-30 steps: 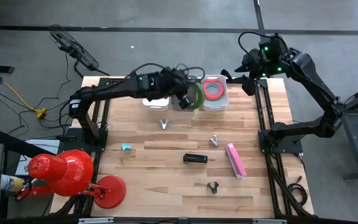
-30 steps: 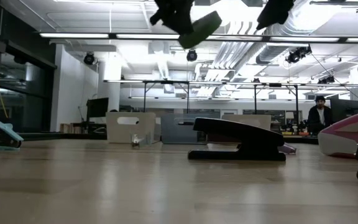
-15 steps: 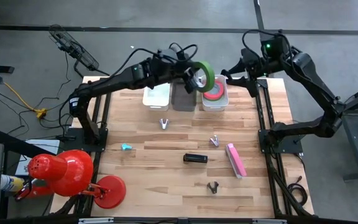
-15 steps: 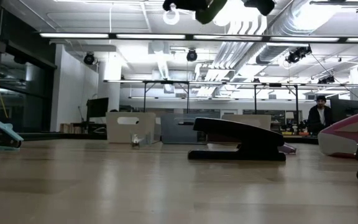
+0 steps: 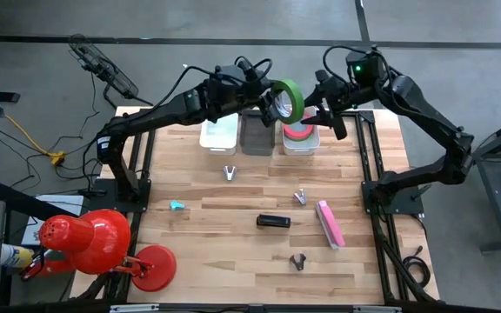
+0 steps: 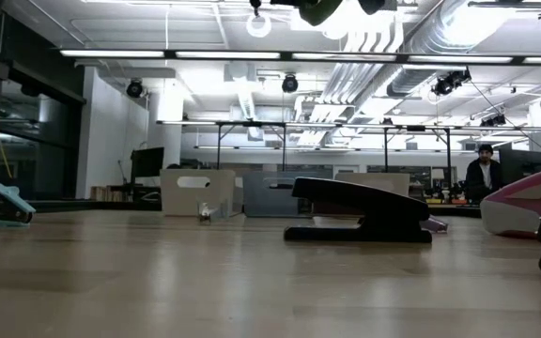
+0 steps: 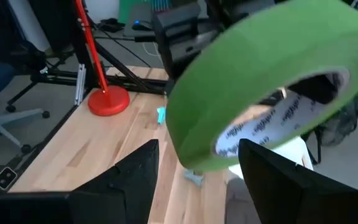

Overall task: Pick and place Stapler, Stapler remover, tape
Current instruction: Put the green tape into the right white bin, then put the pink stapler into the black bin

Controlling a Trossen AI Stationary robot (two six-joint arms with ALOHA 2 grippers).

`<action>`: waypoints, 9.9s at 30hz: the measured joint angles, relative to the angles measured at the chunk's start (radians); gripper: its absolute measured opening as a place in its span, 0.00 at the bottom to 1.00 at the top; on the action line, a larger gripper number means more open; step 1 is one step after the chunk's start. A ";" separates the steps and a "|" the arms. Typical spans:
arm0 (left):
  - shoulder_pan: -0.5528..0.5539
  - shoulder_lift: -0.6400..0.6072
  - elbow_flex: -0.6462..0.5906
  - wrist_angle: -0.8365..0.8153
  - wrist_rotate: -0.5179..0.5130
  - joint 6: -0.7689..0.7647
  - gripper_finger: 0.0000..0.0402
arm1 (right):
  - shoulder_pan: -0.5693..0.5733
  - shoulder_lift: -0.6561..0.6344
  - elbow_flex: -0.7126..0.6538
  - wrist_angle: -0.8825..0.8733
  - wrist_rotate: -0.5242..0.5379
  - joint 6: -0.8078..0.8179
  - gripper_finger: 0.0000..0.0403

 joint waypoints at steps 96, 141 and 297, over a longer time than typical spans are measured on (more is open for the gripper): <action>0.057 -0.151 -0.001 -0.559 -0.244 -0.106 0.50 | -0.115 0.161 -0.394 0.432 0.496 0.777 0.21; 0.057 -0.151 -0.001 -0.556 -0.230 -0.157 0.50 | 0.269 -0.030 -0.980 0.974 1.328 1.959 0.21; 0.055 -0.153 -0.009 -0.786 -0.170 -0.408 0.50 | -0.044 -0.311 -0.468 -0.163 0.982 0.648 0.63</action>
